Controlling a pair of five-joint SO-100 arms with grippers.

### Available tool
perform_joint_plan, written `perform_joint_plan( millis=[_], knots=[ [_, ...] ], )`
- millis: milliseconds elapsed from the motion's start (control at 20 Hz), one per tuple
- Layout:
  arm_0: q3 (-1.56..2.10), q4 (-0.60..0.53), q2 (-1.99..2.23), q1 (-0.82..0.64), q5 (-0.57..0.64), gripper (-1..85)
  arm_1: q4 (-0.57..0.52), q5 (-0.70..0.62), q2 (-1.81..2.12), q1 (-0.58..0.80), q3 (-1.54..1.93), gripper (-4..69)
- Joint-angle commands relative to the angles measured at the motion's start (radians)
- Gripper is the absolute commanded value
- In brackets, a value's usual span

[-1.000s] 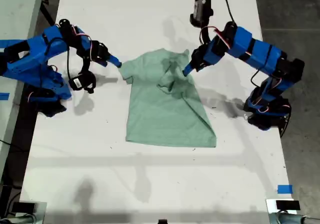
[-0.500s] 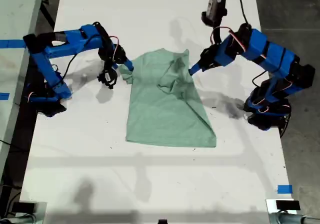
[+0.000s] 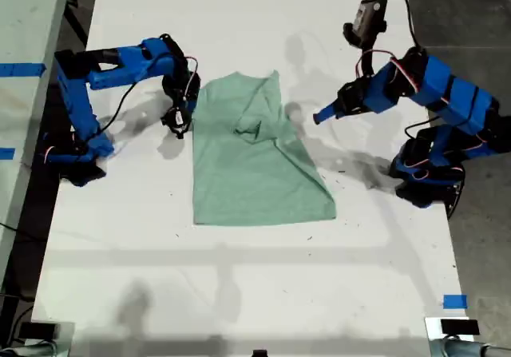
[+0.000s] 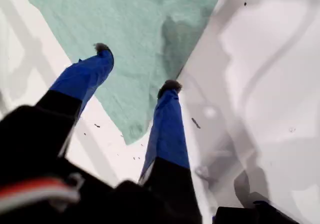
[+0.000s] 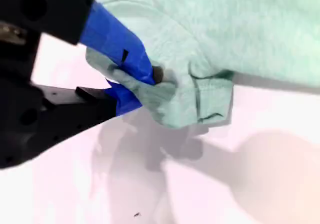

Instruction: Fold tshirt

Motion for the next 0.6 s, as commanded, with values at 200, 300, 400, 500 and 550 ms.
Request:
perform_joint_plan(
  millis=[200, 300, 400, 500, 550],
  knots=[
    [-0.015, 0.077, 0.391, -0.026, -0.031, 0.1, -0.046, 0.021, 0.052, -0.006, 0.021, 23.0],
    [-0.201, 0.091, 0.252, 0.058, -0.035, 0.1, -0.046, 0.021, 0.052, -0.006, 0.023, 23.0],
    [-0.517, 0.158, 0.012, 0.146, -0.054, 0.1, -0.046, 0.028, 0.052, -0.012, 0.028, 22.9],
    [-0.816, 0.178, -0.218, 0.204, -0.057, 0.1, -0.046, 0.037, 0.052, -0.020, 0.032, 22.6],
    [-0.802, 0.123, -0.252, 0.212, -0.067, 0.1, -0.044, 0.040, 0.055, -0.023, 0.038, 22.5]
  ],
)
